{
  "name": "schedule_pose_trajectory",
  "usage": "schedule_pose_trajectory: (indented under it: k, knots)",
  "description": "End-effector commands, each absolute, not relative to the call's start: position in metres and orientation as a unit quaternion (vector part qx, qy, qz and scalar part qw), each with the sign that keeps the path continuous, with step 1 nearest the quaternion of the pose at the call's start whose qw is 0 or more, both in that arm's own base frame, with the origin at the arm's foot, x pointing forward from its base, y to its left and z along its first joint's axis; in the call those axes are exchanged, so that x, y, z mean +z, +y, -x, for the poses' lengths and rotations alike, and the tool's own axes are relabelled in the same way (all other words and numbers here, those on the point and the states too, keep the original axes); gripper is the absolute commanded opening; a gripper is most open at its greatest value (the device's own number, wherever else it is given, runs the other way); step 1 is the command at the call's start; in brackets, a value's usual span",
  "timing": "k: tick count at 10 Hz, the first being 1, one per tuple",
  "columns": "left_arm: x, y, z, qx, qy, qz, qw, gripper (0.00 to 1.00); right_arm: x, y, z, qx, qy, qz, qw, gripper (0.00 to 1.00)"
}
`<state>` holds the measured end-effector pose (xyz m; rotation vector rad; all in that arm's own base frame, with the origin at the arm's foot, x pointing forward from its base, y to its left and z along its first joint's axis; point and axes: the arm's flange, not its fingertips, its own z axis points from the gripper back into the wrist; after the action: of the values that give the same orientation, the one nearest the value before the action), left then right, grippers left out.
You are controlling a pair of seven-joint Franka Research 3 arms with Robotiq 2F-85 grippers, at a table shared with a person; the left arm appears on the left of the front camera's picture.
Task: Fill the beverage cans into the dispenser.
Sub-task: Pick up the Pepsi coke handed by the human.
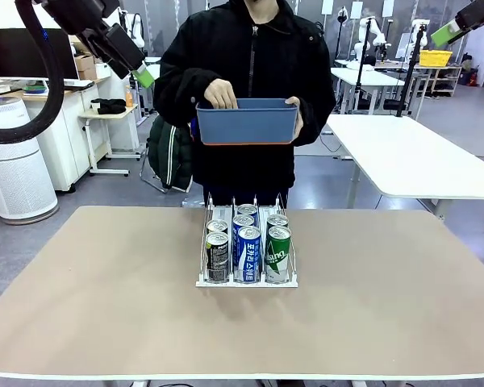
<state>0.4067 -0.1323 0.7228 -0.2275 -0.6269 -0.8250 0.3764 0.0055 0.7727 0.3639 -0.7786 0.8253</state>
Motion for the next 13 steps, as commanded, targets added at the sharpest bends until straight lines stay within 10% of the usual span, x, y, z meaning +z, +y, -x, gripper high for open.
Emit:
schedule_pose_trajectory:
  k: [1, 13]
  knots:
    - [0.7230, -0.1300, -0.4060, -0.395, -0.300, 0.111, 0.861, 1.00, 0.7712, 0.0060, -0.3763, 0.389, -0.365, -0.173, 0.828, 1.00]
    - [0.7230, -0.1300, -0.4060, -0.395, -0.300, 0.111, 0.861, 1.00, 0.7712, 0.0060, -0.3763, 0.389, -0.365, -0.173, 0.828, 1.00]
